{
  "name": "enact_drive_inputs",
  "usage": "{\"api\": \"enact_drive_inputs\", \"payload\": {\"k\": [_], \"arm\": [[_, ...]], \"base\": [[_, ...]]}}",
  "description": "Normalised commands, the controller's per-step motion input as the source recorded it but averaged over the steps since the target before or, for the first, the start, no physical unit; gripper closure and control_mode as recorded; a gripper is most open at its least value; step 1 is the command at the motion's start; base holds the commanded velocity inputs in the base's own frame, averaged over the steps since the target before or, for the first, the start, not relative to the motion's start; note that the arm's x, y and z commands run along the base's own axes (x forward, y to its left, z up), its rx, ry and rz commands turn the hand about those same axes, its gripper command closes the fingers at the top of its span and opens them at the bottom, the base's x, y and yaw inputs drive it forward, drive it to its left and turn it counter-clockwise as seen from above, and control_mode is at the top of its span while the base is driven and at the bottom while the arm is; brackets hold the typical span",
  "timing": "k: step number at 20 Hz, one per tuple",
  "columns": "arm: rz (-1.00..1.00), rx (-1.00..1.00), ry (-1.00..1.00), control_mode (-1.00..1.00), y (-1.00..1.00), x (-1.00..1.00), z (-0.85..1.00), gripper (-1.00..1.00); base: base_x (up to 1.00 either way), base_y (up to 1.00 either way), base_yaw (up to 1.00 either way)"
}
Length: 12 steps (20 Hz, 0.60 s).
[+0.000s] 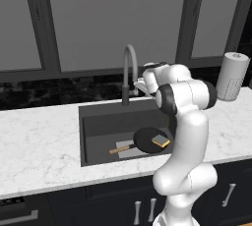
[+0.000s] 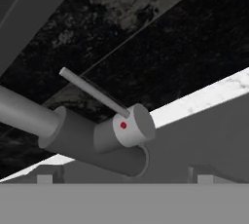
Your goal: Pick the pan and sponge and place them into the sink. Then turn on the water.
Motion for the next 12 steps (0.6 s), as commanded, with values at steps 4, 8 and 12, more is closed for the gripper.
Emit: {"api": "enact_drive_inputs", "payload": {"k": [4,8,12], "arm": [[0.00,0.00,0.00,-1.00,0.00,0.23,-0.06,-1.00],[0.00,0.00,0.00,-1.00,0.00,0.20,-0.06,-1.00],[0.00,0.00,0.00,-1.00,0.00,0.17,-0.08,-1.00]], "base": [[0.00,0.00,0.00],[0.00,0.00,0.00],[0.00,0.00,0.00]]}}
